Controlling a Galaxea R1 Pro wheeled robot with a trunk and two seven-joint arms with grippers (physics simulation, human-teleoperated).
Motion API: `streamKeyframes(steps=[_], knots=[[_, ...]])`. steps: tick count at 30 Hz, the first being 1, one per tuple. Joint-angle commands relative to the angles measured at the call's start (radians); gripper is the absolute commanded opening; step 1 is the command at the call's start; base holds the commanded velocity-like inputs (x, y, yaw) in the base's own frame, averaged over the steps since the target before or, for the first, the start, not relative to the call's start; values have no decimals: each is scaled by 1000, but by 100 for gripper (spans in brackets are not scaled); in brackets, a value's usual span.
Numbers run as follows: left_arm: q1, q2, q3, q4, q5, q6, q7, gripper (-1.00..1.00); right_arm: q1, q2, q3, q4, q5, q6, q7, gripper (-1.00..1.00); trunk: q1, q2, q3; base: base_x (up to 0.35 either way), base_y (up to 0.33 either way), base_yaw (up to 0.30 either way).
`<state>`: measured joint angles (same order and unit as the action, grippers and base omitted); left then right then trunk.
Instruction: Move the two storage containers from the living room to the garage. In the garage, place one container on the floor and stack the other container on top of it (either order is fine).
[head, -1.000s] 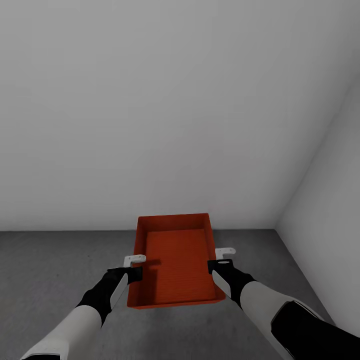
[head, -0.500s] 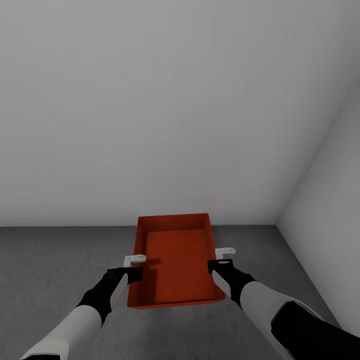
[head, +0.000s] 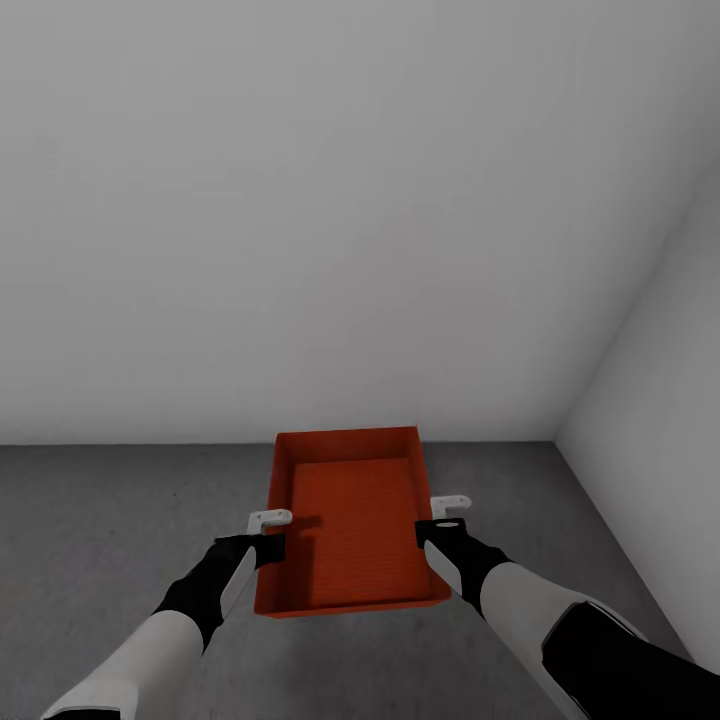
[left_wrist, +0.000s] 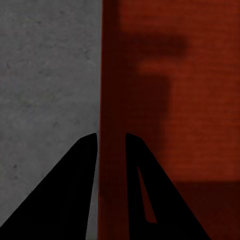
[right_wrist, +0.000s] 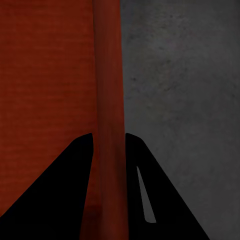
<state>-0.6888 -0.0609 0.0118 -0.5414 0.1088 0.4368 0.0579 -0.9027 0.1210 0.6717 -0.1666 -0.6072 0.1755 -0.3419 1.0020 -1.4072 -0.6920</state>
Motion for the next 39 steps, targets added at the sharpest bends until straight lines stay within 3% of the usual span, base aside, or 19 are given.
streamKeyframes(steps=[1,39], knots=[[0,-1,-6,0,20,5,11,-100,-1,0,12,-7,3,7,-8,-100,4,-8,-5,0,0,0],[0,-2,-6,0,22,5,11,-100,-1,0,12,-7,3,7,-8,-100,150,-274,-175,0,0,0]])
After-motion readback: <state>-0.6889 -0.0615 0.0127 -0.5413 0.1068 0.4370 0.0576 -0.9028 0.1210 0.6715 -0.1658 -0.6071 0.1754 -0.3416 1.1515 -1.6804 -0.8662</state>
